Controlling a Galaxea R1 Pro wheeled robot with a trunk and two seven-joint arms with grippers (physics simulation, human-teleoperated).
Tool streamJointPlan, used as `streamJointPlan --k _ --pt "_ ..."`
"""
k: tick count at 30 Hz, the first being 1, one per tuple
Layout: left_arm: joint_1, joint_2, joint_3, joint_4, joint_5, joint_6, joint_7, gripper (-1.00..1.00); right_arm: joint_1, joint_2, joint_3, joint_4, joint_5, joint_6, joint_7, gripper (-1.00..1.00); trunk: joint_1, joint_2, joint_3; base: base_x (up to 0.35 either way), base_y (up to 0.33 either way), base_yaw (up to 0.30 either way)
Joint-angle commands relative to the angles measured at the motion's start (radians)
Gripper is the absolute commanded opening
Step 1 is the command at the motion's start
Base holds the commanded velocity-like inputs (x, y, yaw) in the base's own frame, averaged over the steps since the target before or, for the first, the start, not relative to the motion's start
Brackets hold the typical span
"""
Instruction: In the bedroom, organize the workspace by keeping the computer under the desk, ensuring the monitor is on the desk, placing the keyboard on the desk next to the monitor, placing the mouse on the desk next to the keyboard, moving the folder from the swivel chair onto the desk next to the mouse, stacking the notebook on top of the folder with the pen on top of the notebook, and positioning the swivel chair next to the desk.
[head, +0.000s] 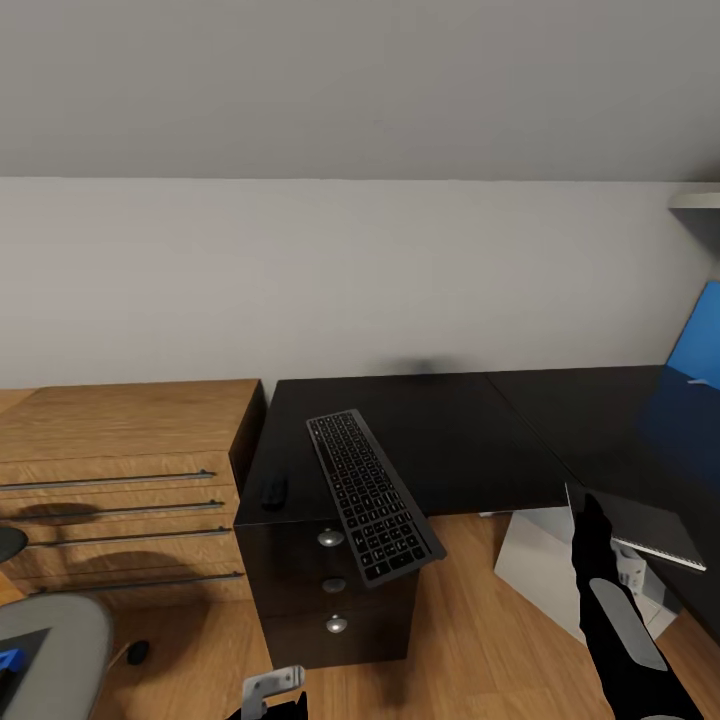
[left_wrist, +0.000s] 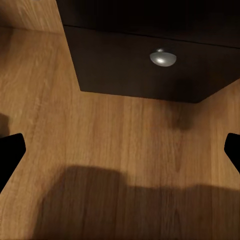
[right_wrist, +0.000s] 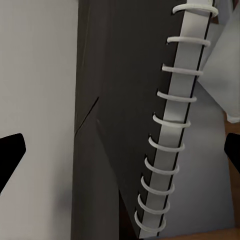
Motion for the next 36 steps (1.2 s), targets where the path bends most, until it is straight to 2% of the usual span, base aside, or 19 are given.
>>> streamJointPlan --k 1,23,24,36 --pt "0.000 0.001 -0.002 -0.002 0.006 0.003 0.007 1.00 0.000 0.000 0.001 0.000 -0.010 -0.004 0.002 1.00 0.000 0.000 -0.001 0.000 0.000 0.000" --pt "0.000 0.000 -0.003 0.014 0.006 0.003 0.007 1.00 0.000 -0.001 0.002 -0.002 -0.010 -0.003 0.002 1.00 0.000 0.000 -0.001 0.000 0.000 0.000" --pt "0.000 0.000 -0.003 0.014 0.006 0.003 0.007 1.00 0.000 -0.002 0.002 -0.003 -0.010 -0.003 0.002 -1.00 0.000 0.000 -0.001 0.000 0.000 0.000" --pt "0.000 -0.001 -0.004 0.026 0.006 0.003 0.006 1.00 0.000 -0.002 0.000 -0.003 -0.009 -0.004 0.002 -1.00 0.000 0.000 -0.001 0.000 0.000 0.000"
